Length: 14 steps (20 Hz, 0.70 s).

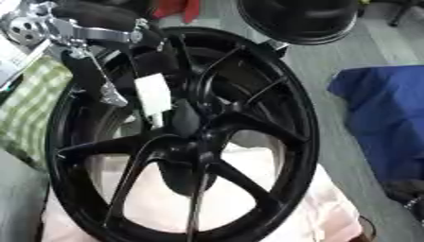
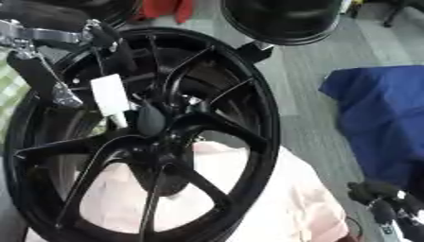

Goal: Pull the pin out of the wheel hub.

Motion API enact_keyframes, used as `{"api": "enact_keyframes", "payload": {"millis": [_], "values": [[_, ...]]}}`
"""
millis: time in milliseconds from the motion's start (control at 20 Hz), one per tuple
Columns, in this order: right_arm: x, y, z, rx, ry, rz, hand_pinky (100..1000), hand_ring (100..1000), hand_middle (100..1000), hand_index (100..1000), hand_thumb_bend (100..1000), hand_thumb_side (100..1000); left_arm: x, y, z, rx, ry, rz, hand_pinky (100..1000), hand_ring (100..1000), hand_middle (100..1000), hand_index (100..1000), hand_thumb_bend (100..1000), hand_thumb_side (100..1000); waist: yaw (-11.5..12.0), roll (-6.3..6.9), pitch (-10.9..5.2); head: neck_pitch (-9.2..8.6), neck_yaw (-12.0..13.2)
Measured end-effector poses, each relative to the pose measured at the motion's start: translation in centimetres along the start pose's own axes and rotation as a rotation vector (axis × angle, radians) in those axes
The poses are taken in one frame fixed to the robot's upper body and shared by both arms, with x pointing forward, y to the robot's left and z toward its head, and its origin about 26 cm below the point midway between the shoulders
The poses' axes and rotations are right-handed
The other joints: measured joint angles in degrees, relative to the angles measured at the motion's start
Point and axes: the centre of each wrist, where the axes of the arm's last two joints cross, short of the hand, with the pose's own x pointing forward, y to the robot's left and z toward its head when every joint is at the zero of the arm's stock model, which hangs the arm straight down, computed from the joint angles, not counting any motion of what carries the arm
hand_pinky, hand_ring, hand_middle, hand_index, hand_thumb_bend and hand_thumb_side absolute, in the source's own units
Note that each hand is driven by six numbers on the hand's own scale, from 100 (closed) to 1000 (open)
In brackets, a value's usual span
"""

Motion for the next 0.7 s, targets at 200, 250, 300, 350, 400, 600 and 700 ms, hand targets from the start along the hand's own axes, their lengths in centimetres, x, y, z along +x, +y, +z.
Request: {"api": "enact_keyframes", "payload": {"millis": [200, 250, 300, 350, 400, 600, 700], "values": [[0.02, 0.00, -0.14, -0.001, 0.002, -0.001, 828, 822, 657, 758, 116, 457, 0.05, -0.07, -0.09, -0.003, -0.002, -0.003, 898, 813, 738, 842, 457, 100, 0.0, 0.14, 0.06, -0.02, -0.5], [0.03, 0.01, -0.16, -0.001, 0.003, -0.001, 828, 822, 657, 758, 116, 458, 0.06, -0.07, -0.10, -0.002, -0.004, -0.002, 900, 814, 743, 841, 460, 100, 0.0, 0.22, 0.12, -0.03, -0.6], [0.03, 0.01, -0.17, -0.001, 0.006, 0.000, 828, 822, 657, 757, 114, 459, 0.08, -0.09, -0.12, -0.002, -0.006, -0.001, 903, 816, 743, 838, 479, 100, 0.0, 0.29, 0.18, -0.03, -0.7], [0.03, 0.02, -0.18, 0.000, 0.008, 0.001, 829, 822, 657, 757, 113, 459, 0.14, -0.11, -0.18, -0.003, -0.012, 0.001, 904, 814, 738, 834, 487, 100, 0.0, 0.31, 0.21, -0.04, -0.7], [0.03, 0.02, -0.19, 0.001, 0.011, 0.002, 828, 821, 656, 757, 112, 460, 0.29, -0.11, -0.26, -0.003, -0.019, 0.001, 906, 816, 733, 827, 498, 100, -0.1, 0.32, 0.26, -0.08, -0.7], [0.07, 0.03, -0.43, 0.003, 0.011, 0.003, 829, 821, 655, 756, 110, 464, 0.81, 0.08, -0.36, -0.005, -0.038, -0.016, 909, 823, 726, 816, 506, 100, -0.3, 0.63, 0.34, -0.31, -0.7], [0.07, 0.04, -0.44, 0.004, 0.016, 0.005, 829, 820, 654, 755, 105, 468, 1.01, 0.31, -0.29, -0.005, -0.041, -0.032, 909, 820, 717, 803, 483, 100, -0.3, 0.79, 0.44, -0.41, -0.7]]}}
